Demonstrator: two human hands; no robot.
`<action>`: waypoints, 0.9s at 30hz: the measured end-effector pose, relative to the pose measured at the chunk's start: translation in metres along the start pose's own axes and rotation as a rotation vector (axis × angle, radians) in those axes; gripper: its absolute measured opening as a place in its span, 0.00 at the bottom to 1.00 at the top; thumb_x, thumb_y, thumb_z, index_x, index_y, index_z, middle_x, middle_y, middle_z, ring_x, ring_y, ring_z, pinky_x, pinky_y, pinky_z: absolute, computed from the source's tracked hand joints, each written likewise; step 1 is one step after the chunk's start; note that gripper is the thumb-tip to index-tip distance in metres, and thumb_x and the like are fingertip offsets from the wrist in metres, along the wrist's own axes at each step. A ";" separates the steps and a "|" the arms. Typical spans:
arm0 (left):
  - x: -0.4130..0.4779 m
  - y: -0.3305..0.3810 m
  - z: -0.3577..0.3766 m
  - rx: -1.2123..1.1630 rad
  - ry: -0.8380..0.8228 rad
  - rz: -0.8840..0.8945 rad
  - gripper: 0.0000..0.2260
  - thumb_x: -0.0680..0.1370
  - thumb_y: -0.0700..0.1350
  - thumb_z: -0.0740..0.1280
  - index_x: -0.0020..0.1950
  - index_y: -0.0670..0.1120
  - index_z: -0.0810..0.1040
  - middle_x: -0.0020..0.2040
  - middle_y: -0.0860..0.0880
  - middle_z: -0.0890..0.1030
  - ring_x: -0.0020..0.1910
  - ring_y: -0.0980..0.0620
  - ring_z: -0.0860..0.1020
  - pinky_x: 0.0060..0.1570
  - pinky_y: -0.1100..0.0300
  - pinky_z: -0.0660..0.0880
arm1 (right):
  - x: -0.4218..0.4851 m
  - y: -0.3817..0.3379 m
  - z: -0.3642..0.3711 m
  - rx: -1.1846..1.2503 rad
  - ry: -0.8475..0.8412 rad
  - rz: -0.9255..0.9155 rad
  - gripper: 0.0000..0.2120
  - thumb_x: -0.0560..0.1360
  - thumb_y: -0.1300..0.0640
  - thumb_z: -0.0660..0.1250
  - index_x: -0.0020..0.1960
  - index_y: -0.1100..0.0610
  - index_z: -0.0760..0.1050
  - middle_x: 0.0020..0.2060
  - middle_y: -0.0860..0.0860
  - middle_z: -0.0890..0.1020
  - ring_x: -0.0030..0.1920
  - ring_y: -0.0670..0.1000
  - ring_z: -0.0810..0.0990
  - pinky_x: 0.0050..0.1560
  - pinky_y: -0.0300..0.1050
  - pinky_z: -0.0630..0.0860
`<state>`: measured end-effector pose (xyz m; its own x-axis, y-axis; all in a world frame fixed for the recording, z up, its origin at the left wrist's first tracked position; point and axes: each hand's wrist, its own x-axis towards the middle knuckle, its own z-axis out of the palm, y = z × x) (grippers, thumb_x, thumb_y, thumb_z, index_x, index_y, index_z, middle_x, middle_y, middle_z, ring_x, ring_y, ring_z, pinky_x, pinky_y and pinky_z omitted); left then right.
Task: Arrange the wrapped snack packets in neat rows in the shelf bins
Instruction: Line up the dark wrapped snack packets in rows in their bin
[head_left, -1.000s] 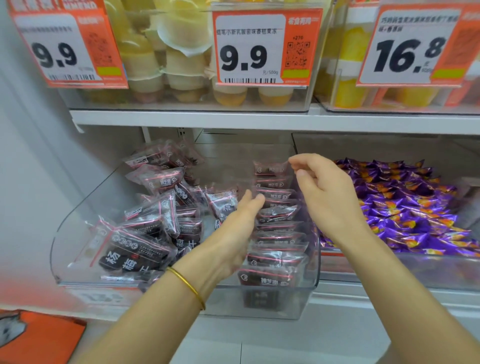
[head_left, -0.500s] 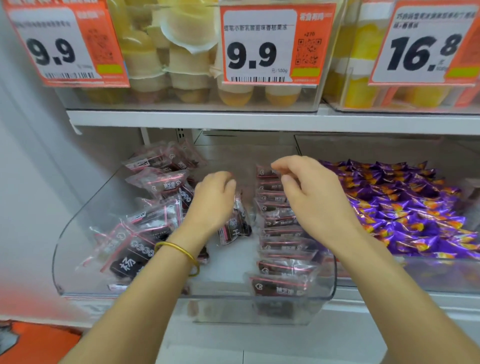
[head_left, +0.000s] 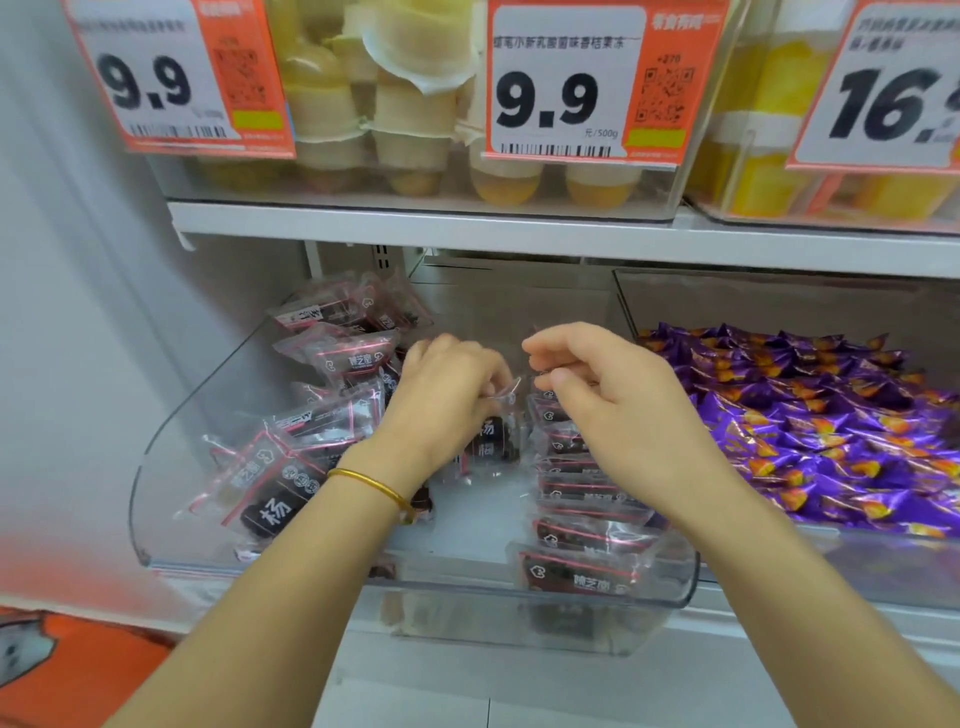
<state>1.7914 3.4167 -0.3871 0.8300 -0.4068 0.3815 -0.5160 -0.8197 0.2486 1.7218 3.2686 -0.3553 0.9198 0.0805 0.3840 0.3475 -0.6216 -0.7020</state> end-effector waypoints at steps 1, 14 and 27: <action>-0.006 0.001 -0.009 -0.044 0.021 0.014 0.08 0.74 0.42 0.69 0.52 0.50 0.78 0.43 0.55 0.73 0.50 0.49 0.73 0.53 0.56 0.67 | 0.000 -0.001 0.002 0.010 0.012 0.005 0.17 0.76 0.66 0.59 0.60 0.52 0.75 0.54 0.47 0.79 0.53 0.44 0.77 0.59 0.42 0.73; -0.081 -0.006 -0.066 -0.479 0.003 -0.030 0.14 0.69 0.36 0.73 0.43 0.54 0.74 0.46 0.50 0.78 0.46 0.57 0.77 0.51 0.58 0.75 | -0.010 -0.037 0.038 -0.453 -0.333 -0.122 0.17 0.73 0.49 0.68 0.60 0.48 0.69 0.53 0.50 0.80 0.55 0.55 0.77 0.52 0.54 0.75; -0.108 -0.068 -0.101 0.211 -0.256 -0.321 0.12 0.71 0.54 0.71 0.46 0.52 0.71 0.48 0.50 0.69 0.54 0.47 0.69 0.56 0.54 0.68 | -0.008 -0.044 0.039 -0.293 0.062 -0.191 0.08 0.77 0.56 0.63 0.56 0.53 0.76 0.44 0.49 0.82 0.45 0.54 0.78 0.46 0.52 0.75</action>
<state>1.7156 3.5573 -0.3551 0.9800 -0.1836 0.0764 -0.1919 -0.9739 0.1211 1.7065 3.3258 -0.3511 0.8271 0.1750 0.5341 0.4372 -0.7975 -0.4158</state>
